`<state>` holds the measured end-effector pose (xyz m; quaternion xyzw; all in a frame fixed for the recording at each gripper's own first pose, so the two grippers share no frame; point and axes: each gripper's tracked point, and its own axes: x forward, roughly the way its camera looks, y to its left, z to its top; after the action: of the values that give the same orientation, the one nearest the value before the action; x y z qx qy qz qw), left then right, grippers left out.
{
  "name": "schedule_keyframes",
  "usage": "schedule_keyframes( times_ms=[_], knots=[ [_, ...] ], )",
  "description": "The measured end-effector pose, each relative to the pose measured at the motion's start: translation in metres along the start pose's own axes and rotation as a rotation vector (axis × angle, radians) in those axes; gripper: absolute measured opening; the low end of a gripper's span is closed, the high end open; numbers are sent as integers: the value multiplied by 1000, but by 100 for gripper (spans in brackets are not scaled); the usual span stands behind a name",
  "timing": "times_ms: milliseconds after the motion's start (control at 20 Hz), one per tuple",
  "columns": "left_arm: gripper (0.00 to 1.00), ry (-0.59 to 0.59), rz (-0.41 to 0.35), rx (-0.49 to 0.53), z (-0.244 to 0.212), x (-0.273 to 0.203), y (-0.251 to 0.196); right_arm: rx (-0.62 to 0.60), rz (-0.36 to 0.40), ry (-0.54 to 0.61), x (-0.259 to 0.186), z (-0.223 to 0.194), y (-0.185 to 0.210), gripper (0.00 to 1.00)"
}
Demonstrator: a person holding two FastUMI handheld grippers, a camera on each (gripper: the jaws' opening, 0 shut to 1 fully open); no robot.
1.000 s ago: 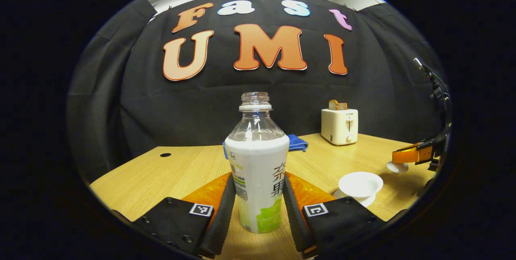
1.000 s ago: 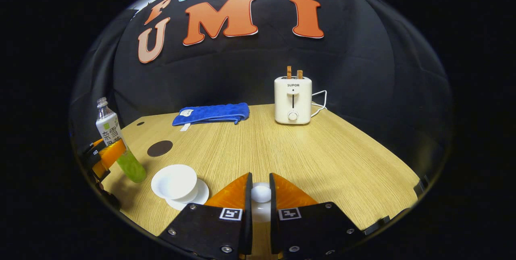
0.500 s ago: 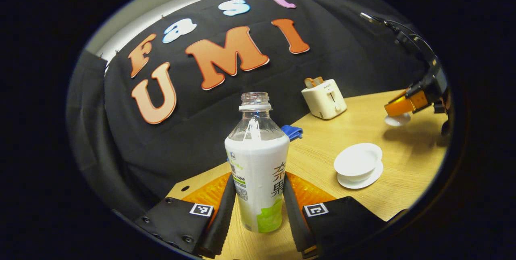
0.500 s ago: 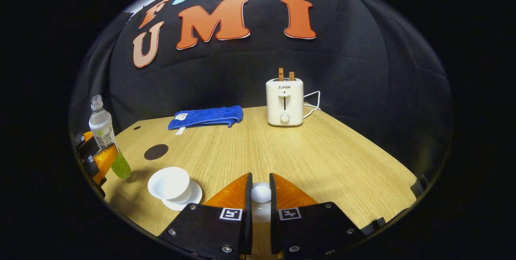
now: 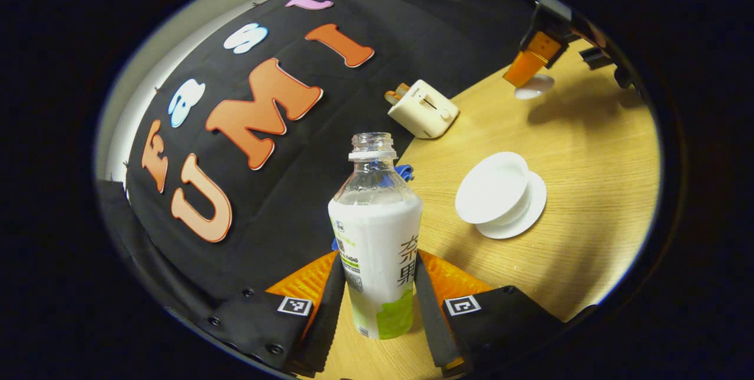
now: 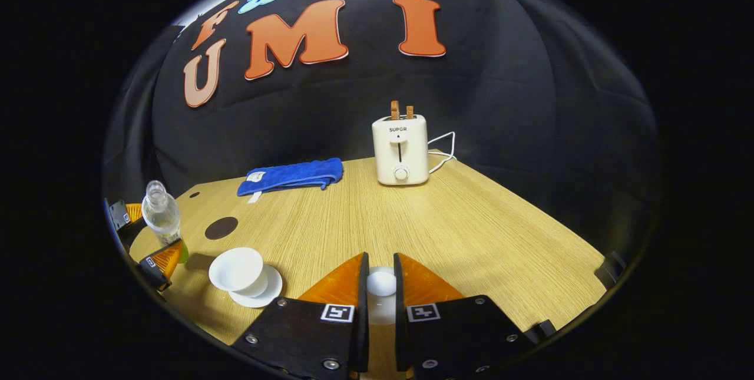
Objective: Open the teacup lid with one hand, grasp the water bottle and pour water into the teacup with the other hand; after pouring, place the water bottle on the coaster and then close the teacup lid.
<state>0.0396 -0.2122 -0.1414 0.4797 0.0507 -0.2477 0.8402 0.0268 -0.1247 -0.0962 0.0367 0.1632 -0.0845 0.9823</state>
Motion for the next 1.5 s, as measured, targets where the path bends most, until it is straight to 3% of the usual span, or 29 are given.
schedule_keyframes(
  times_ms=[250, 700, 1500],
  knots=[
    [67, 18, -45, 207, -3, 5, -15, 2, -8, 0, -1, 0, -4, 18],
    [65, 35, -74, 467, 1, 14, -13, 22, -18, 5, -3, 0, -11, 18],
    [67, 94, -137, 839, 2, 23, 8, 14, -9, 16, -4, -3, -10, 18]
  ],
)
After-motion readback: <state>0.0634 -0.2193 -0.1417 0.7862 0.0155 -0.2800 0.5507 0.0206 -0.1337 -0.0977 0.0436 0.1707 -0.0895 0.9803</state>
